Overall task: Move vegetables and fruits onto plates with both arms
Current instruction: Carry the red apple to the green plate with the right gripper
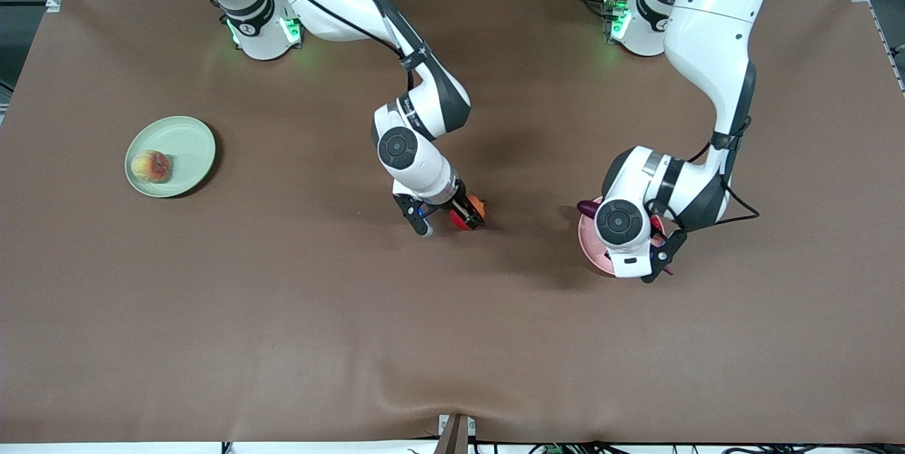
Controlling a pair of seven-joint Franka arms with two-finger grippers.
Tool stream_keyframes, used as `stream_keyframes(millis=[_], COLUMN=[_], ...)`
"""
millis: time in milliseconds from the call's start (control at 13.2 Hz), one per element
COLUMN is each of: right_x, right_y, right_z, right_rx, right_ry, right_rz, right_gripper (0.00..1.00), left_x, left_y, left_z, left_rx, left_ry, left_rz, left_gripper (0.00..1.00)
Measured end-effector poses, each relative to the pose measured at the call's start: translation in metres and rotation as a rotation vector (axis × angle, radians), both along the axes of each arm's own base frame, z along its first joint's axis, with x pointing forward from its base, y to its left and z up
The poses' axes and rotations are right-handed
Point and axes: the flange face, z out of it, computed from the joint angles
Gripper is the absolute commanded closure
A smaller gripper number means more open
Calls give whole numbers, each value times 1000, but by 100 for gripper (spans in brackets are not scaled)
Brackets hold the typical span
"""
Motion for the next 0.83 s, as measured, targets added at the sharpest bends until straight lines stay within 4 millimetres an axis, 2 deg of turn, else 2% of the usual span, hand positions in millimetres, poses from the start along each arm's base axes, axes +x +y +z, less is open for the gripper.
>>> stream_keyframes(millis=[76, 227, 302, 378, 453, 529, 680, 831], right_x=[4, 19, 28, 35, 43, 49, 62, 71], right_y=[-6, -24, -38, -53, -70, -91, -148, -220], right_z=[4, 27, 40, 53, 66, 80, 105, 116], right_rx=[-31, -124, -171, -198, -203, -201, -208, -244], right_ry=[52, 154, 196, 224, 246, 276, 343, 372], right_rz=[24, 98, 130, 171, 224, 279, 386, 494], right_gripper=[100, 100, 100, 100, 100, 100, 100, 100], left_x=[1, 2, 3, 4, 5, 5, 5, 4], left_y=[-1, -2, -3, -3, -4, -4, -4, -6], left_z=[-1, -2, -2, -1, -1, -1, -1, -2], left_rx=[-2, -6, -9, -11, -13, -13, -13, -13], left_ry=[-13, -35, -44, -51, -57, -59, -59, -58], left_rz=[14, 35, 41, 45, 48, 50, 50, 49], left_gripper=[97, 96, 90, 69, 11, 0, 0, 0])
